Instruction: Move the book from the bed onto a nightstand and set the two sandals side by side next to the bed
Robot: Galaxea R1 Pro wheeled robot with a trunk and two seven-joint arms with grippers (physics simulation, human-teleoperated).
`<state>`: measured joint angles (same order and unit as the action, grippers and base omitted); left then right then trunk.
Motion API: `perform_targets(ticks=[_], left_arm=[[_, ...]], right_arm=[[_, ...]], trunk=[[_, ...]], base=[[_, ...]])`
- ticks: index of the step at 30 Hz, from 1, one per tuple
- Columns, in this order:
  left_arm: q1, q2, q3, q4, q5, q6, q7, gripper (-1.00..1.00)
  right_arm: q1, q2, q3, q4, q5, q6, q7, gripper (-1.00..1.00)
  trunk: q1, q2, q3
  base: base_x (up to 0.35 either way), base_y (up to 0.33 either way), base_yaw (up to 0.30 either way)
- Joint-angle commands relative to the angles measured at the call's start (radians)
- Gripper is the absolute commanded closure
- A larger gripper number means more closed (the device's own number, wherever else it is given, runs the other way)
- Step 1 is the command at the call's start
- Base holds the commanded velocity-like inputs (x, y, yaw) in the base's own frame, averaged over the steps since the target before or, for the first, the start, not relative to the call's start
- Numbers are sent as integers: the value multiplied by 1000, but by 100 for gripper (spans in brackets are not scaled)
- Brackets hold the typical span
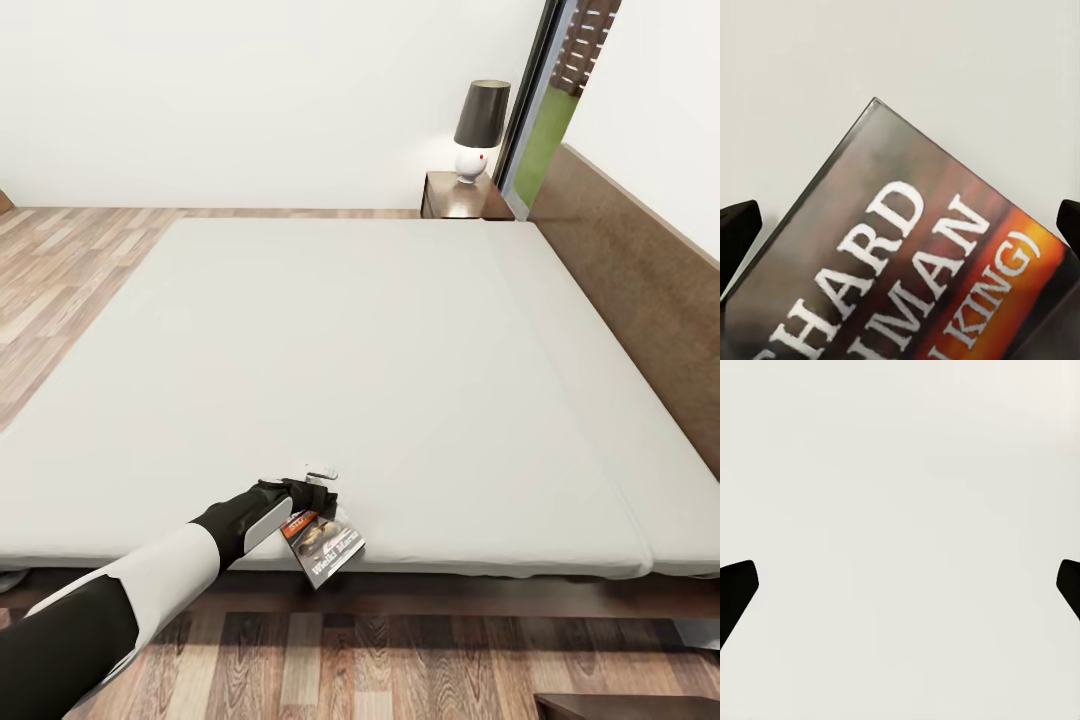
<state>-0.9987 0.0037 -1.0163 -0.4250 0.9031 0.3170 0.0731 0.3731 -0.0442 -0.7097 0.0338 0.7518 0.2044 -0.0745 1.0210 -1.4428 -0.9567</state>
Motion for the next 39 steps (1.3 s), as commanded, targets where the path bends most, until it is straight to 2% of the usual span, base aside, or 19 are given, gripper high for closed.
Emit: perform_targets(ticks=[1, 39], left_arm=[[18, 1, -5, -1, 28, 7, 8, -100], [18, 1, -5, -1, 28, 7, 8, -100]], right_arm=[[0, 0, -8, 1, 10, 1, -4, -100], [0, 0, -8, 1, 11, 3, -5, -100]], trunk=[[0, 0, -1], [0, 0, -1]], base=[[-2, 0, 0], [-7, 0, 0]])
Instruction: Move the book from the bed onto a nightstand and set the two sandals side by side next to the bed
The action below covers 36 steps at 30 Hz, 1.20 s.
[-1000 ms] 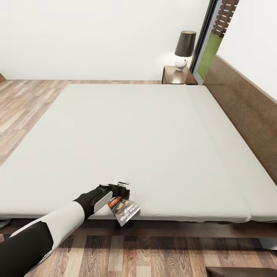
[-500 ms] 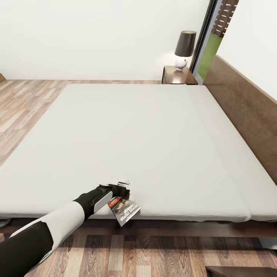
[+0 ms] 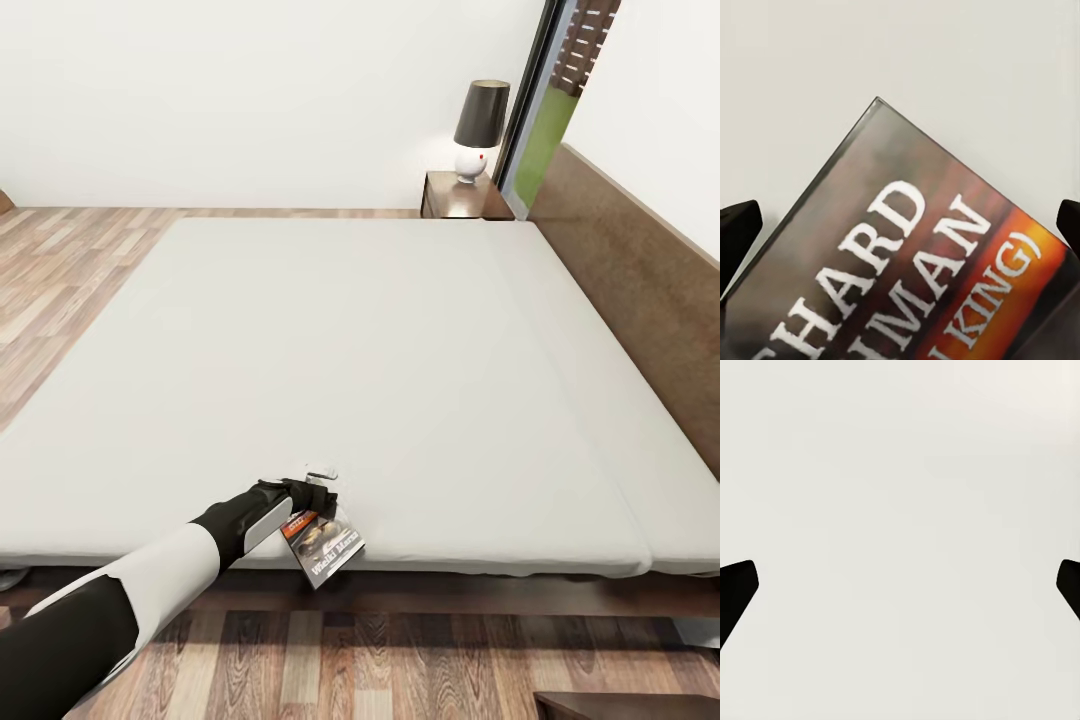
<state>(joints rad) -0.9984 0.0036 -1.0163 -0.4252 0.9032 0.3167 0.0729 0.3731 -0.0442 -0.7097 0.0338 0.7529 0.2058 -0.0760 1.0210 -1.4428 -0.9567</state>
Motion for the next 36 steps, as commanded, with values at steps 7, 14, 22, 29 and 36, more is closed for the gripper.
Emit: perform_targets(ticks=[7, 14, 22, 29, 36], left_arm=[[18, 1, -5, 0, 28, 7, 8, -100], [18, 1, -5, 0, 28, 7, 8, -100], [18, 1, -5, 0, 28, 7, 8, -100], [18, 1, -5, -1, 28, 7, 8, -100], [18, 1, -5, 0, 28, 7, 8, -100]], right_arm=[[0, 0, -8, 1, 9, 1, -4, -100], [0, 0, -8, 1, 9, 1, -4, -100], [0, 0, -8, 1, 9, 1, -4, -100], [0, 0, -8, 2, 9, 1, -4, -100], [-1, 0, -8, 2, 9, 1, -3, -100]], trunk=[[0, 0, -1], [0, 0, -1], [0, 0, -1], [0, 0, -1], [0, 0, -1]], base=[[-10, 0, 0], [-66, 0, 0], [-21, 0, 0], [-3, 0, 0], [-1, 0, 0]])
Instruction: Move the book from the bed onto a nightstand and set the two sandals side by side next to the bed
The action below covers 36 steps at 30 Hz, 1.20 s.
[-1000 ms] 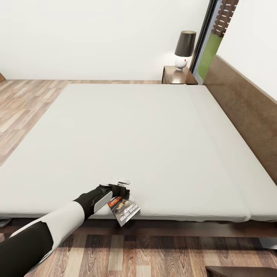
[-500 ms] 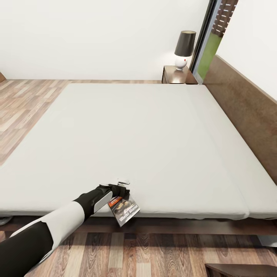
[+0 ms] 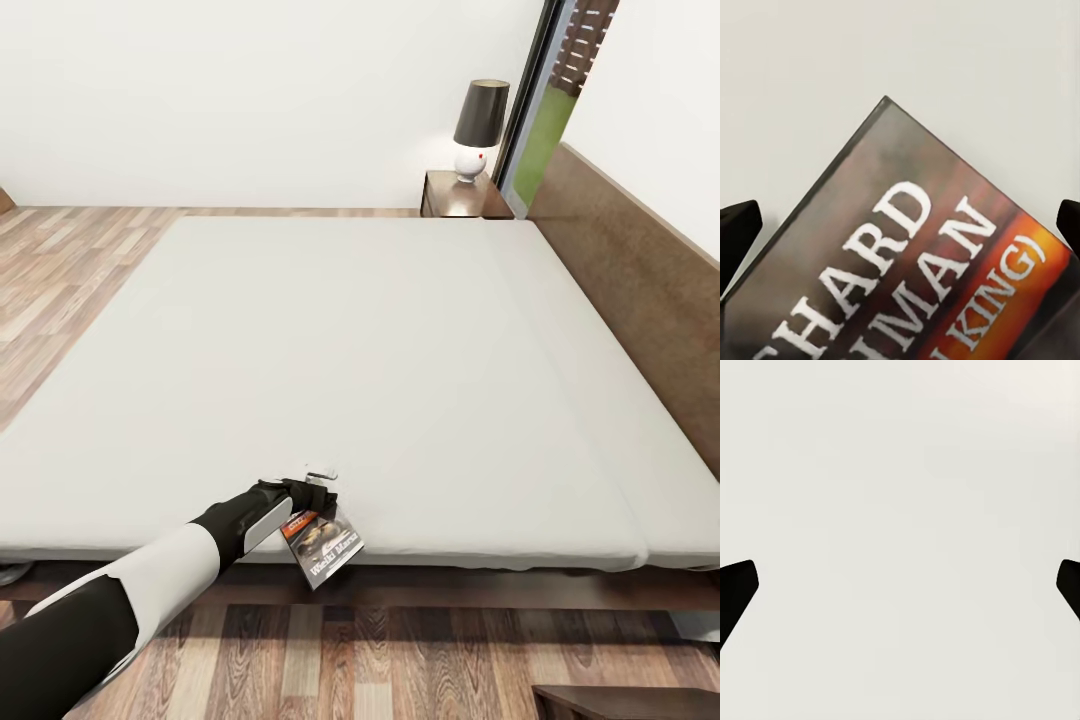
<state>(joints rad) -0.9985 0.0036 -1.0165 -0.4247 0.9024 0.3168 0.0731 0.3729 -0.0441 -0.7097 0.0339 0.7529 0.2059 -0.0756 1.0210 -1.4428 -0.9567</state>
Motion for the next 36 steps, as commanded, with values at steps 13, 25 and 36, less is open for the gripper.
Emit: perform_targets(ticks=[13, 25, 36], left_arm=[[18, 1, -5, 0, 29, 7, 8, -100], [18, 1, -5, 0, 29, -10, 8, -100], [18, 1, -5, 0, 29, -24, 8, -100]], right_arm=[[-1, 0, -8, 1, 9, 1, -4, -100], [-1, 0, -8, 1, 9, 1, -4, -100], [-1, 0, -8, 0, 9, 1, -4, -100]], trunk=[[0, 0, -1], [0, 0, -1], [0, 0, -1]], base=[[0, 0, 0], [0, 0, 0], [0, 0, 0]])
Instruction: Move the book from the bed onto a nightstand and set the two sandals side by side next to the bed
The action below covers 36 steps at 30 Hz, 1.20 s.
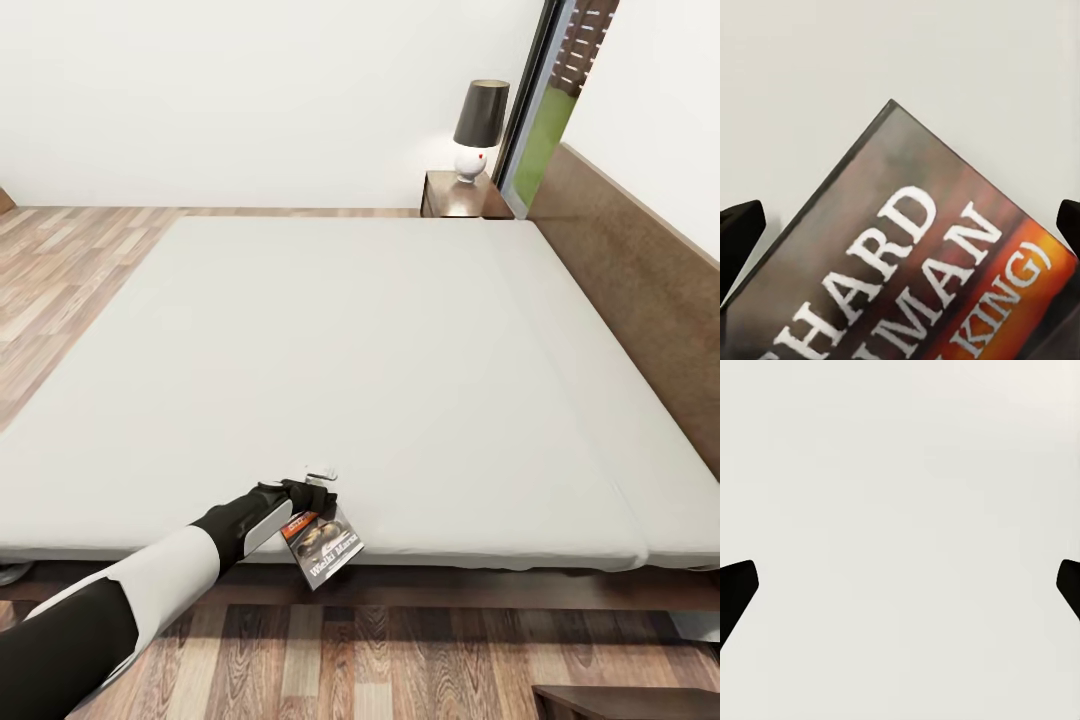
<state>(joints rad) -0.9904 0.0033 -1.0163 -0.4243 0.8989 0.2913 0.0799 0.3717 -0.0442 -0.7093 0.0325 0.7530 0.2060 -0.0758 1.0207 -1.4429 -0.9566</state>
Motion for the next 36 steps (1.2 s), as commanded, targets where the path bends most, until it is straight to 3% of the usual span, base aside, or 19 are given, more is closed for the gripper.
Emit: perform_targets(ticks=[1, 36], left_arm=[[10, 1, -5, -1, 32, 2, 1, -100], [10, 1, -5, -1, 32, 0, 1, -100]], right_arm=[[0, 0, -8, 1, 9, 1, -3, -100], [-1, 0, -8, 1, 11, -2, -4, -100]], trunk=[[0, 0, -1], [0, 0, -1]], base=[[0, 0, 0], [0, 0, 0]])
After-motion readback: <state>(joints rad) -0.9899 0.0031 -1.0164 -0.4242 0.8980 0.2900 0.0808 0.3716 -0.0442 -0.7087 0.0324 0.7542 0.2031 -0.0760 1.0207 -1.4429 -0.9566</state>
